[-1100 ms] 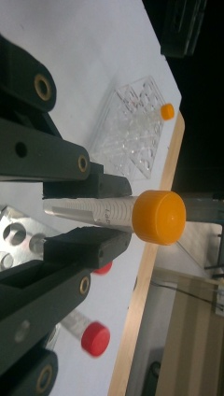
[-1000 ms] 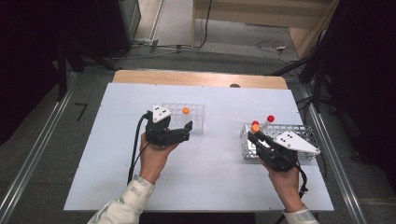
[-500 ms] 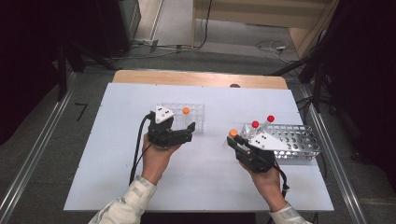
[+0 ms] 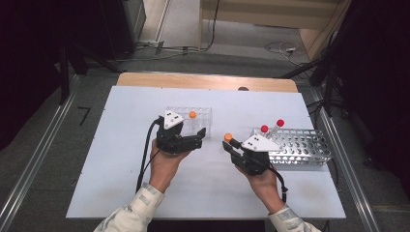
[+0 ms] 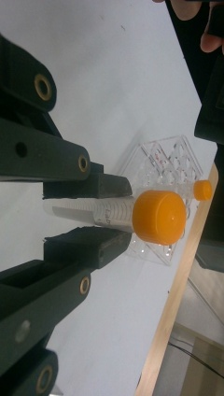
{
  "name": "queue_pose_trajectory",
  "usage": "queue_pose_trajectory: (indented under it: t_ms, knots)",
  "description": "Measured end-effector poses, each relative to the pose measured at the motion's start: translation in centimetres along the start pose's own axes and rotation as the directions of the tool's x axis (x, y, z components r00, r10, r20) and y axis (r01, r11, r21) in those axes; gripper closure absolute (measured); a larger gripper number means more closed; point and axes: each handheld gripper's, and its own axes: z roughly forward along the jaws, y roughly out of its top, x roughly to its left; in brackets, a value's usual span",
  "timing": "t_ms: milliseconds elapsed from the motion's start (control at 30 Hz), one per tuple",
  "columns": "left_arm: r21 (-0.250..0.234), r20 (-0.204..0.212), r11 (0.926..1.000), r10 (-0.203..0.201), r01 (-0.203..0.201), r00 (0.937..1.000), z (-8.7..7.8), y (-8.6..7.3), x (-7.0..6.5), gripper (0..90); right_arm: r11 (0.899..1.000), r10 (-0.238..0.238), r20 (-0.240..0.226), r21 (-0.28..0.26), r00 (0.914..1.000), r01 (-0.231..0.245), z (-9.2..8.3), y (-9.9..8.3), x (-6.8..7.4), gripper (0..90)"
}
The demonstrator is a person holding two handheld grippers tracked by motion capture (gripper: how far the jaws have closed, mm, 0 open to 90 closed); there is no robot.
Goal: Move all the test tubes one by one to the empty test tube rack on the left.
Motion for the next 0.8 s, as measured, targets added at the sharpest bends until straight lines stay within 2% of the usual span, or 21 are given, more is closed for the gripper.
queue_pose_trajectory:
  t_ms: [533, 633, 800]
  knots:
    - [0.004, 0.072, 0.9996, 0.027, -0.028, 0.997, -0.3, 0.0, -1.5, 23.4, 1.0, -0.008, -0.039, 0.022, 0.9992, 0.009, 3.0, 1.1, 2.2, 71.9]
    - [0.013, 0.093, 0.9992, 0.036, -0.038, 0.995, -0.3, -0.1, -1.6, 28.3, 1.0, -0.008, -0.049, 0.027, 0.9988, 0.01, 3.6, 1.3, 2.6, 71.9]
    - [0.023, 0.116, 0.9981, 0.054, -0.057, 0.9918, 0.0, -0.4, -1.7, 42.3, 0.999, -0.017, -0.062, 0.027, 0.9979, 0.019, 4.2, 1.7, 3.4, 71.9]
